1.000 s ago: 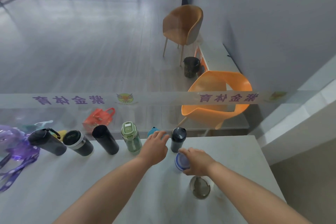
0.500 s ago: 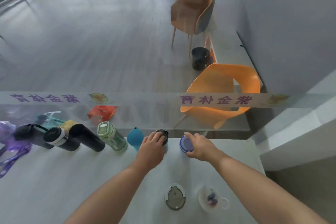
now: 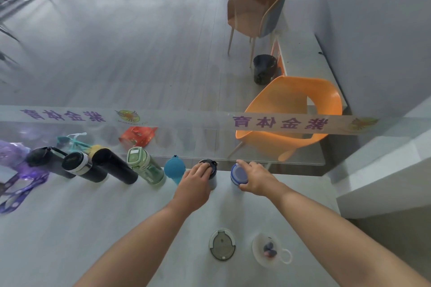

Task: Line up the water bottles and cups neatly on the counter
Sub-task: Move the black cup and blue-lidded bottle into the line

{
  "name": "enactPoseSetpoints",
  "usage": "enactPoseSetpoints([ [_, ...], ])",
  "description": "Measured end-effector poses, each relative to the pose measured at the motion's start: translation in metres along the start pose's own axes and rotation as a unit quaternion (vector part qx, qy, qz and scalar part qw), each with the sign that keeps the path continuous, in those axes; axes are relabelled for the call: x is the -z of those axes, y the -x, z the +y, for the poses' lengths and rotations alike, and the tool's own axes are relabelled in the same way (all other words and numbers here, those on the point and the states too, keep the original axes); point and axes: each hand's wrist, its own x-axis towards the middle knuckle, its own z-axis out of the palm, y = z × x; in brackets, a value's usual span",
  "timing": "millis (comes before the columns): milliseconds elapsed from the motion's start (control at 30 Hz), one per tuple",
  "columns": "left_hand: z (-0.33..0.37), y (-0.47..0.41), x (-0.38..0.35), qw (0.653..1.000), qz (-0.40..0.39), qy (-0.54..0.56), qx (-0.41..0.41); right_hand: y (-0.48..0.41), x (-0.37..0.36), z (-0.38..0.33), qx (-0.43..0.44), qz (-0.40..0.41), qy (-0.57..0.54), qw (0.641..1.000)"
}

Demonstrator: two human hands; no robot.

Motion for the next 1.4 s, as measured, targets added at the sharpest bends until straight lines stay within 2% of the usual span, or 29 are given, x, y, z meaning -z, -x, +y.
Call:
enactPoseSetpoints([
  [333,-0.003,0.0,-0.004,1.0,0.003,0.009,-0.01,-0.003,-0.003,0.0,-0.013,-0.003,-0.015,1.0],
  [467,-0.003,0.002,-0.003,0.999,0.018,0.02,-0.024,0.001,-0.001,-0.001,-0.009,0.004,0.056,0.998],
  [567,-0.002,0.01,-0.001,0.996,0.048,0.031,-0.062,0.023,-0.002,-0.007,0.023,0.075,0.096,0.992],
  [700,-0.001,0.031,0.001,0.992,0.054,0.05,-0.105,0.068,-0.016,-0.027,0.134,0.163,0.138,0.968],
  [767,-0.004,0.042,0.001,0.99,0.053,0.061,-0.117,0.089,-0.028,-0.038,0.144,0.132,0.136,0.971],
  [900,-0.012,0.059,0.001,0.988,0.045,0.054,-0.136,0.117,-0.059,-0.061,0.128,0.006,0.107,0.986],
  [1067,-0.015,0.079,-0.001,0.991,0.013,0.031,-0.131,0.129,-0.091,-0.081,0.111,-0.099,0.148,0.978],
  [1200,-0.012,0.087,-0.003,0.991,0.012,0.023,-0.128,0.129,-0.106,-0.079,0.131,-0.109,0.198,0.965],
  [1400,0.0,0.066,0.007,0.988,0.046,0.048,-0.138,0.121,-0.093,-0.06,0.092,-0.084,0.097,0.988],
])
